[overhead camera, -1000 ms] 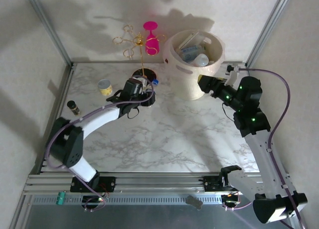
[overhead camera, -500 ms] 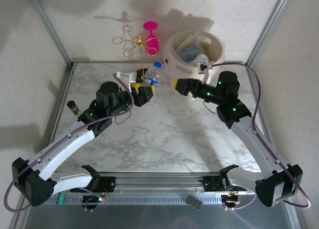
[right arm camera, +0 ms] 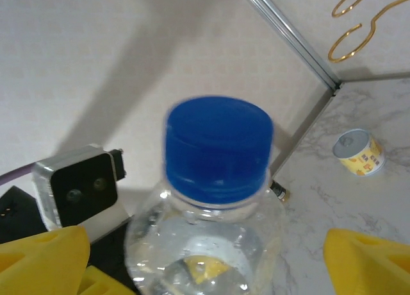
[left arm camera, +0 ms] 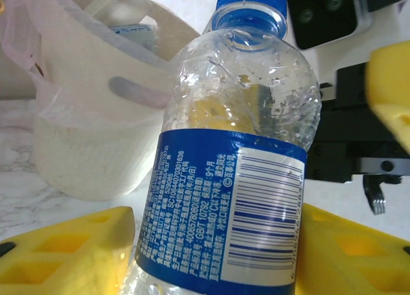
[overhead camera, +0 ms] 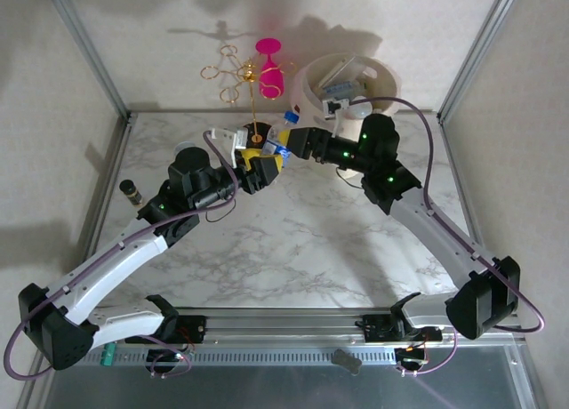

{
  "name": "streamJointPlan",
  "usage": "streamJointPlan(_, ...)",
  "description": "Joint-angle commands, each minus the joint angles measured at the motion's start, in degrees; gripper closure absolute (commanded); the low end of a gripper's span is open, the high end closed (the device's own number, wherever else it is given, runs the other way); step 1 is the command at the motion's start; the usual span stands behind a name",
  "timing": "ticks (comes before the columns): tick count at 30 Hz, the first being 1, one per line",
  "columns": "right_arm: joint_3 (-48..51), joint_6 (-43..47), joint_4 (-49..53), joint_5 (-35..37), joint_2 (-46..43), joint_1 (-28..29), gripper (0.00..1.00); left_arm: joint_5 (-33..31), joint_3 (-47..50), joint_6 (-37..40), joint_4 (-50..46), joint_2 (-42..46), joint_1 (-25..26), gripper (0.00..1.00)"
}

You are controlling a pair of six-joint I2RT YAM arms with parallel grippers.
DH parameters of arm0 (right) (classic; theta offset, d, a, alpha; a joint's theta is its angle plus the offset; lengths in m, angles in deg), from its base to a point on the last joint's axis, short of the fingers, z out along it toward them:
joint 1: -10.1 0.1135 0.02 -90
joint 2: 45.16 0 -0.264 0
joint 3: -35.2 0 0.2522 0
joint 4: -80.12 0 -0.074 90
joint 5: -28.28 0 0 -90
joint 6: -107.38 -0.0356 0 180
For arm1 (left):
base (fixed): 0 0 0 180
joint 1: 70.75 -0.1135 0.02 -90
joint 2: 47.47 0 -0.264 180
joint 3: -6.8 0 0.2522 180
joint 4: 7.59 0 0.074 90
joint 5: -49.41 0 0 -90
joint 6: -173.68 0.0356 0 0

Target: Put the plastic bottles in the bin

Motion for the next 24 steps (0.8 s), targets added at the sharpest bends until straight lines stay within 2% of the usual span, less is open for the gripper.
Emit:
streamJointPlan(1,-2.1,-1.1,-1.0,0.8,1.0,1.0,0.10,1.9,-2.5,-1.0,3.2,1.3,0.9,0.42)
streamJointPlan(5,-1.6,-1.9,-3.4,0.4,1.3,2.0,0.14,2.0,-2.7,-1.2,3.7,1.1,1.4,0.42)
streamJointPlan(8,-1.3,-2.2,-4.8,0.0,1.4,2.8,0.21,2.0,-2.8,-0.9,3.4,0.7,1.6,0.42)
streamJointPlan(15,-0.8,-1.4,-3.6,1.8,0.3,2.9,0.45,2.0,-3.3,-0.6,3.0,0.0,2.3,0.39)
streamJointPlan(21,-0.7,-0.7,-2.0,5.6,-1.6,2.9,0.48,3.1,-4.2,-1.2,2.6,-0.2,2.5,0.28)
streamJointPlan(24,-1.5,-0.6,-0.7,8.4,-2.8,2.3,0.49,1.4,-5.5,-0.2,0.9,1.0,2.6,0.23)
